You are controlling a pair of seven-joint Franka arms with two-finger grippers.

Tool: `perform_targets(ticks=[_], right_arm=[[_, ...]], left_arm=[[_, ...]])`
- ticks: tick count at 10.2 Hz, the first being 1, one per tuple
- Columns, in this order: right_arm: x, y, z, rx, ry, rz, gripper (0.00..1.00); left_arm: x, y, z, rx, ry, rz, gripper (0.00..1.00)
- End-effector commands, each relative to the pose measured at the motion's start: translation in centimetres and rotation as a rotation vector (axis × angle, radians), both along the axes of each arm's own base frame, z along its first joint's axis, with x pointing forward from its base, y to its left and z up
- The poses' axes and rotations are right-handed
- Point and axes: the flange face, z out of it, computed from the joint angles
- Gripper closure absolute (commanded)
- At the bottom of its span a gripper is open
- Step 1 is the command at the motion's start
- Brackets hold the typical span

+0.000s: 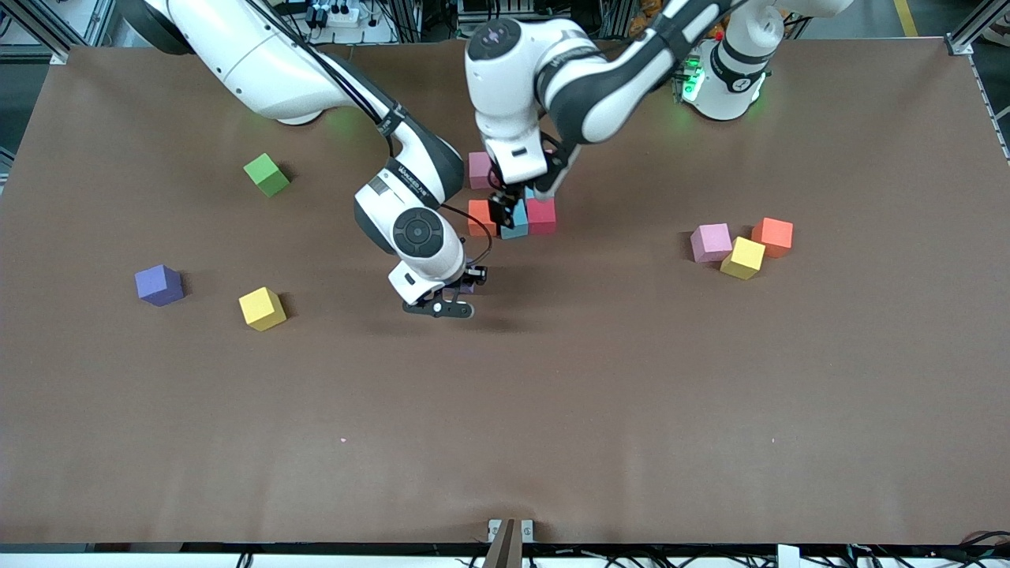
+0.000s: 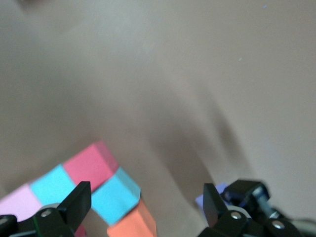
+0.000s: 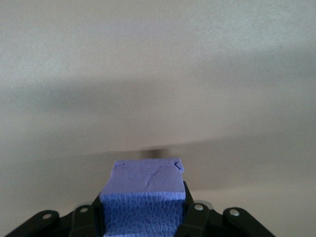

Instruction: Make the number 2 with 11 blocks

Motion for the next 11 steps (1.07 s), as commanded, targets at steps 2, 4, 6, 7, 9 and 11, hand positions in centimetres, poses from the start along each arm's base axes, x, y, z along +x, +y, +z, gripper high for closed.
perform_targets(ticks=[2,4,6,7,9,11], right_arm=[[-2.2,0.7,0.1,0.007,-0.018,0.036,1.0],[-3.6,1.9,-0.5,0.002,-0.009,0.064,1.0],[-4.9,2.8,-1.0,-0.006,-0.009,0.094,1.0],[-5.5,3.4,-1.1,-0.002,-0.012,0.106,1.0],[-6.1,4.0,-1.2,-0.005,-0.015,0.122,1.0],[-7.6,4.0,-2.6,0.006,-0.033,0.142,1.0]], left_arm=[[6.1,7.1,3.2,0.031,0.035,-0.198,0.0],[9.0,11.5,4.0,0.063,0.096,-0.312,0.0],[11.7,16.6,4.9,0.068,0.194,-0.419,0.0],[12.6,19.0,5.9,0.046,0.233,-0.523,0.0],[14.6,24.7,7.5,0.022,0.27,-0.664,0.0],[16.0,30.3,8.0,0.027,0.309,-0.821,0.0]])
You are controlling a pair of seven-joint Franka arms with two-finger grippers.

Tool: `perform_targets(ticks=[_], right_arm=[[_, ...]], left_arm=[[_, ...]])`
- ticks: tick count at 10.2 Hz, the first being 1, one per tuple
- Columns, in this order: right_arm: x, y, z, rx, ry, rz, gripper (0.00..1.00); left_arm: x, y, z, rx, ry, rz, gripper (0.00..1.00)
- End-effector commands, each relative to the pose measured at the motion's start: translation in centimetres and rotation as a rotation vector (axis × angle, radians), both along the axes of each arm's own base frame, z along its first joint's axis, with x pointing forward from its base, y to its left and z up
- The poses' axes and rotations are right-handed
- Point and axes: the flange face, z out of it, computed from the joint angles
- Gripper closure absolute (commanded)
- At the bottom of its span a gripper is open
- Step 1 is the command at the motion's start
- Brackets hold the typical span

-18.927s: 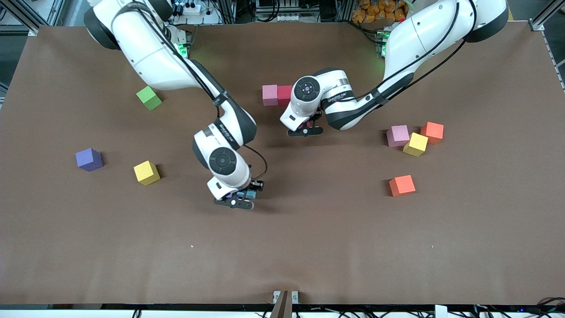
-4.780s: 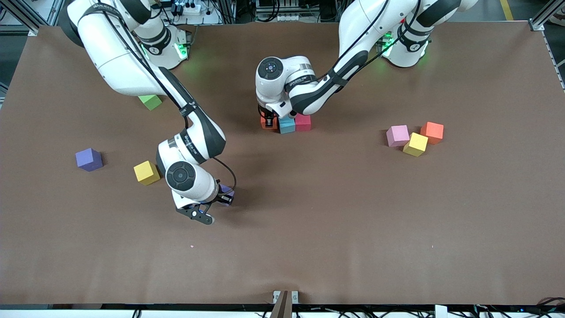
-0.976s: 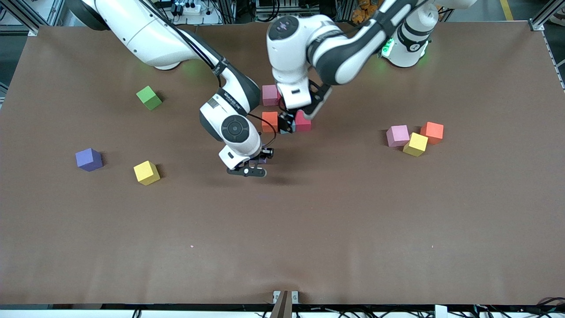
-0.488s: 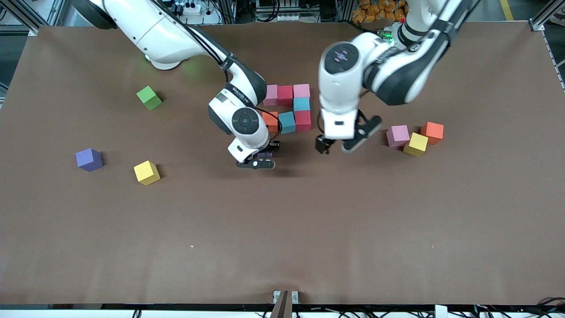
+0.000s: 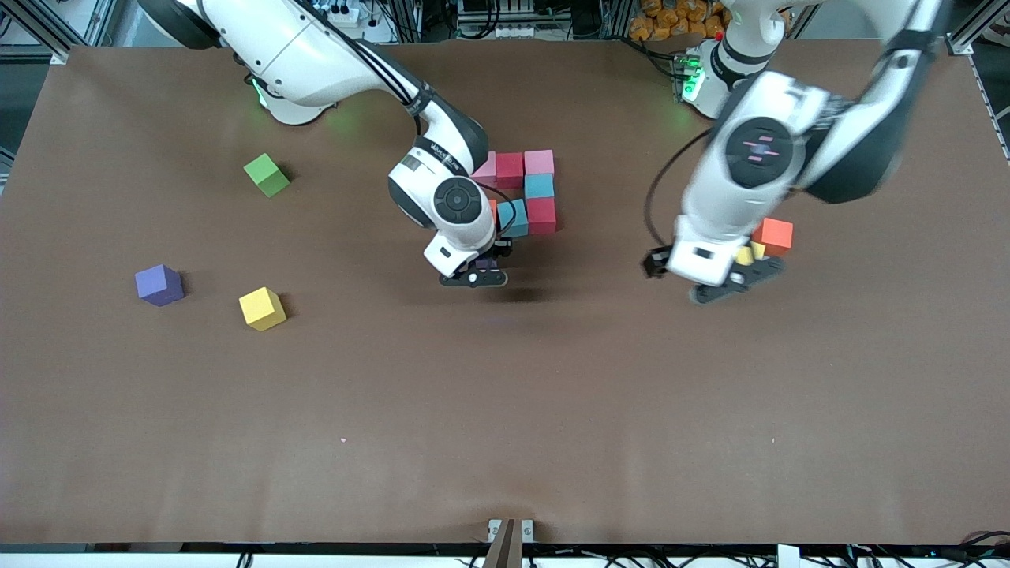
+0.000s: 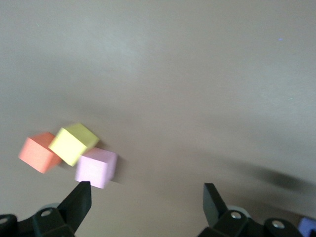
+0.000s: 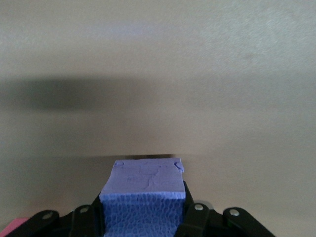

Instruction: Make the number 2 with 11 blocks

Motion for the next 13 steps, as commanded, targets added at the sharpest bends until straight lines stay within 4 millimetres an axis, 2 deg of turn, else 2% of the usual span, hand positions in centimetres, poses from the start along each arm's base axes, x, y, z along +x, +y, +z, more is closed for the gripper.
perform_targets(ticks=[1,2,3,6,8,9,10,11,12,13], right_arm=[[-1.6,-0.8,-0.5,-0.009,-0.034,0.035,1.0],[-1.6,-0.9,-0.5,-0.012,-0.035,0.037,1.0],[-1.7,-0.9,-0.6,-0.013,-0.034,0.038,1.0],[-1.7,-0.8,-0.6,-0.013,-0.034,0.035,1.0],[-1.9,-0.7,-0.5,-0.012,-0.034,0.033,1.0],[-1.9,-0.7,-0.5,-0.012,-0.034,0.033,1.0],[-1.9,-0.6,-0.5,-0.011,-0.035,0.031,1.0],[-1.9,-0.7,-0.6,-0.011,-0.034,0.031,0.93],[-2.0,-0.6,-0.6,-0.014,-0.032,0.033,0.55],[-2.1,-0.5,-0.6,-0.016,-0.032,0.037,0.01]], left_arm=[[0.6,5.6,0.8,-0.024,0.058,-0.188,0.0],[0.9,7.2,0.2,-0.034,0.081,-0.256,0.0],[0.5,9.1,-1.6,-0.032,0.131,-0.282,0.0],[-1.2,14.4,-6.6,-0.091,0.274,-0.541,0.0],[-3.3,14.0,-8.0,-0.115,0.328,-0.643,0.0],[-3.8,12.5,-8.5,-0.141,0.349,-0.772,0.0],[-4.2,12.1,-9.1,-0.16,0.362,-0.859,0.0],[-5.1,11.1,-10.0,-0.164,0.364,-0.917,0.0],[-5.9,10.7,-10.9,-0.16,0.359,-0.94,0.0],[-6.8,9.9,-11.9,-0.151,0.344,-0.968,0.0]])
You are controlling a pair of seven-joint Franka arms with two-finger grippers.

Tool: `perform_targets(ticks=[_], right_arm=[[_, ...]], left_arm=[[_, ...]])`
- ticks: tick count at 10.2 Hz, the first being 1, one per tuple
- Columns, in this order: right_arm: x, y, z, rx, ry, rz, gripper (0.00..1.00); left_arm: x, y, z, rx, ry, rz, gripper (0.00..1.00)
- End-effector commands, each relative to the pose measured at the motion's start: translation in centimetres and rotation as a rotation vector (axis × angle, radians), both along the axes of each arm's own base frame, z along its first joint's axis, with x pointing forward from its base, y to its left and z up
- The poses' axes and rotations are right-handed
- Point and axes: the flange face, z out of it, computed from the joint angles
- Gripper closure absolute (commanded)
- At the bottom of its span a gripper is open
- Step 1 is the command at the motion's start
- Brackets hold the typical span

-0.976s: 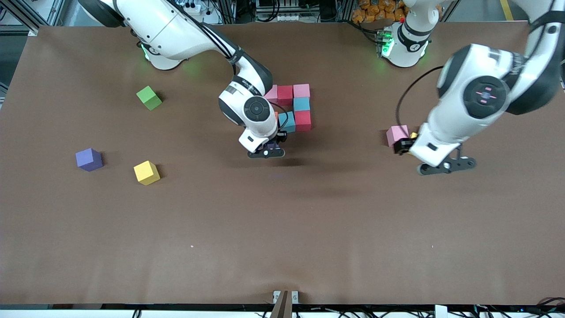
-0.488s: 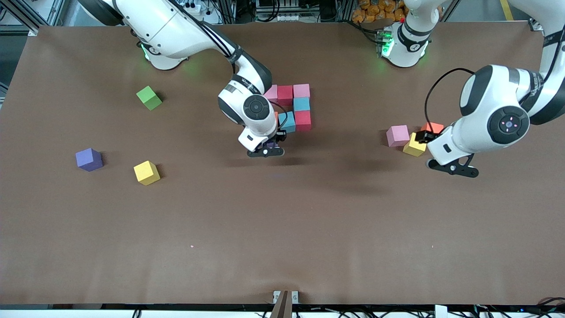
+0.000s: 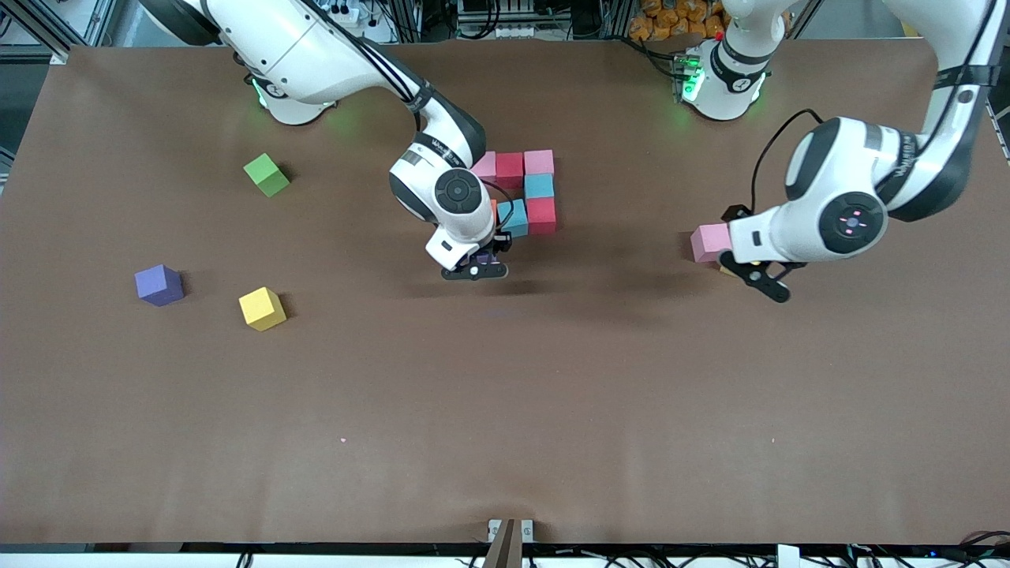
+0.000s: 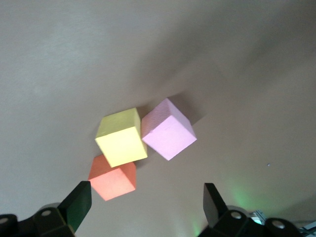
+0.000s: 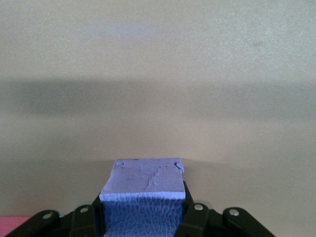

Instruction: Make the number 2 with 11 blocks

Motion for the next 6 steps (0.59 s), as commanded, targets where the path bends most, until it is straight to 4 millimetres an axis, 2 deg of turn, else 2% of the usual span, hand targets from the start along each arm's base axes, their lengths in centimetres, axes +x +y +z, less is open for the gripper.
perform_targets(ticks=[1,3,5,6], right_arm=[[-0.9,0.0,0.5,-0.014,-0.014,0.014,0.0],[-0.3,-0.3,1.7,-0.012,-0.027,0.006,0.0],[0.4,-0.9,5.0,-0.021,-0.051,-0.006,0.0],[1.5,-2.1,7.1,-0.022,-0.064,-0.033,0.0]], left_arm=[[-3.8,-1.1,-1.9,-0.005,-0.038,-0.074,0.0],[-6.1,-0.6,-3.8,-0.002,-0.095,-0.121,0.0],[-7.1,0.0,-5.3,-0.03,-0.116,-0.194,0.0],[-7.6,0.0,-6.0,-0.065,-0.15,-0.288,0.0]])
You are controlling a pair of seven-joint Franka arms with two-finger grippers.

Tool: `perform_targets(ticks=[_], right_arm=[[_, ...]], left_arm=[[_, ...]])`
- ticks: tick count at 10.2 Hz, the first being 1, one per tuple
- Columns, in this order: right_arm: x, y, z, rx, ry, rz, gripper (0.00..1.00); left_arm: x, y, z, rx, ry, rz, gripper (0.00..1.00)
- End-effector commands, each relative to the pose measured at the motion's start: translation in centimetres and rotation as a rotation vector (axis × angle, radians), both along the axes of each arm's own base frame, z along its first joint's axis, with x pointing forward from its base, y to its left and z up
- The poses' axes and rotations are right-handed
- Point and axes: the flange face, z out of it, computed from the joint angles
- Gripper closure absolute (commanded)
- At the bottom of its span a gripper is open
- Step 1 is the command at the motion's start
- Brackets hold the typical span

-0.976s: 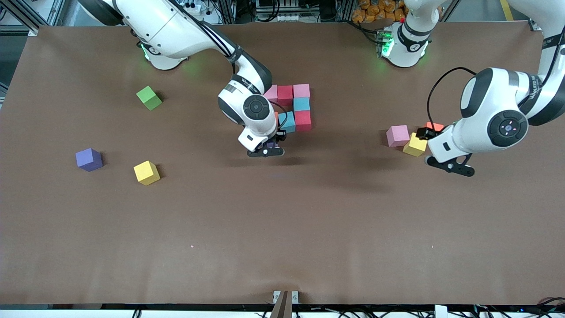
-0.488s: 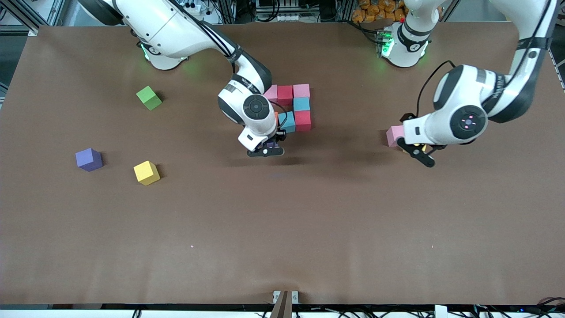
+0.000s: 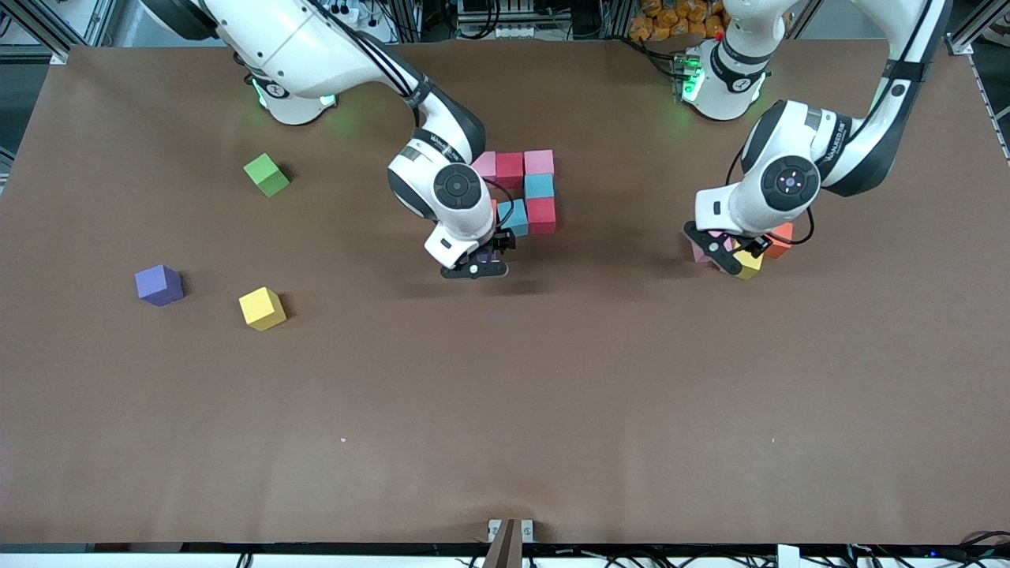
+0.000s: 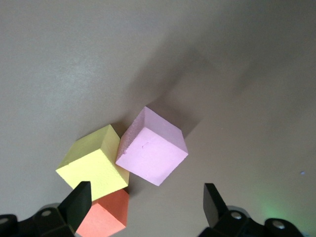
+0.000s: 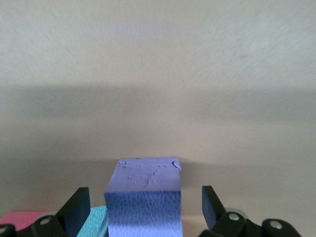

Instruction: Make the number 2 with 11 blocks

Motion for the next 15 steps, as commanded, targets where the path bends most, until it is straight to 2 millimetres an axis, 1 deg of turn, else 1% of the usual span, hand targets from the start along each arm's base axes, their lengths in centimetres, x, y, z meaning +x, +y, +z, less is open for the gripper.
perform_targets(ticks=[1,2,3,4,5,6,7,8,9,11,12,13,14,15], right_arm=[[2.1,-3.3,5.7,-0.017,-0.048,-0.049,0.0],[4.1,-5.9,6.6,-0.025,-0.05,-0.073,0.0],[5.6,-8.6,7.4,-0.041,-0.04,-0.027,0.0],[7.6,-12.3,7.4,-0.057,-0.017,0.004,0.0],[9.0,-15.7,7.5,-0.069,0.01,0.052,0.0],[10.9,-20.0,7.5,-0.062,0.018,0.097,0.0],[12.4,-23.6,7.5,-0.049,0.021,0.163,0.0],[13.6,-27.1,7.5,-0.038,0.023,0.205,0.0],[14.5,-30.0,7.4,-0.032,0.024,0.246,0.0],[15.7,-36.5,6.5,-0.012,0.036,0.308,0.0],[15.7,-37.8,5.9,-0.02,0.035,0.357,0.0],[16.0,-39.4,5.5,-0.082,0.015,0.402,0.0],[16.0,-41.4,4.4,-0.132,-0.005,0.429,0.0],[15.3,-42.4,2.8,-0.133,-0.016,0.445,0.0]], left_arm=[[-1.4,1.9,-0.9,-0.053,-0.077,-0.173,0.0],[-1.4,2.1,-1.2,-0.078,-0.093,-0.256,0.0],[-1.4,1.3,-1.1,-0.09,-0.096,-0.328,0.0],[-1.7,0.9,-1.3,-0.094,-0.097,-0.362,0.0],[-1.9,0.4,-1.6,-0.097,-0.111,-0.389,0.0],[-2.3,0.0,-2.1,-0.096,-0.132,-0.428,0.0],[-2.4,-0.3,-2.5,-0.083,-0.137,-0.482,0.0],[-2.5,-0.2,-2.7,-0.075,-0.133,-0.502,0.0],[-2.8,-0.3,-3.2,-0.08,-0.122,-0.506,0.0],[-3.1,-0.2,-4.1,-0.082,-0.112,-0.535,0.0],[-3.3,-0.3,-4.4,-0.084,-0.105,-0.545,0.0],[-3.4,-0.3,-4.8,-0.091,-0.098,-0.547,0.0],[-3.6,-0.4,-5.2,-0.097,-0.087,-0.556,0.0],[-3.7,-0.5,-5.5,-0.093,-0.083,-0.576,0.0]])
